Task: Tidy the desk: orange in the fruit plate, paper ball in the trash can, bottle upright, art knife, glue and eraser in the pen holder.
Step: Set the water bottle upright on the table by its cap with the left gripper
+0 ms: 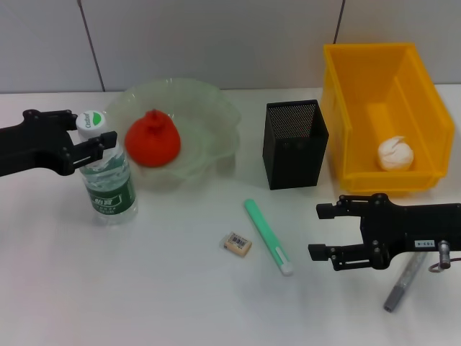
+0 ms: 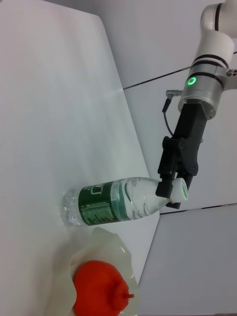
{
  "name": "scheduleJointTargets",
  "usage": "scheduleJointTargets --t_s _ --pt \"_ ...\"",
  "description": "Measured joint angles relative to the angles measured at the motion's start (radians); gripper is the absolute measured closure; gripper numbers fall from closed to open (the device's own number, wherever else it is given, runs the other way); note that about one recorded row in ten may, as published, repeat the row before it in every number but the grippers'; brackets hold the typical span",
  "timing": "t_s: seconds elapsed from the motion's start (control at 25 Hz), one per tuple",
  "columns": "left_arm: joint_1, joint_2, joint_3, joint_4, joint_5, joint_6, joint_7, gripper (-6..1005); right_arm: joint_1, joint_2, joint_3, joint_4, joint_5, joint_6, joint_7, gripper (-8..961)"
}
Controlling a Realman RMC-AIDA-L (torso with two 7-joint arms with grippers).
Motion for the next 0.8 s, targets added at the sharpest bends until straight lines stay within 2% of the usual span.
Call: scheduleJointTargets --t_s 0.8 --pt "-0.009 0.002 0.000 -0.017 0.000 -0.010 0.013 488 0.000 0.002 0.000 -0.001 0.000 0.000 0.005 161"
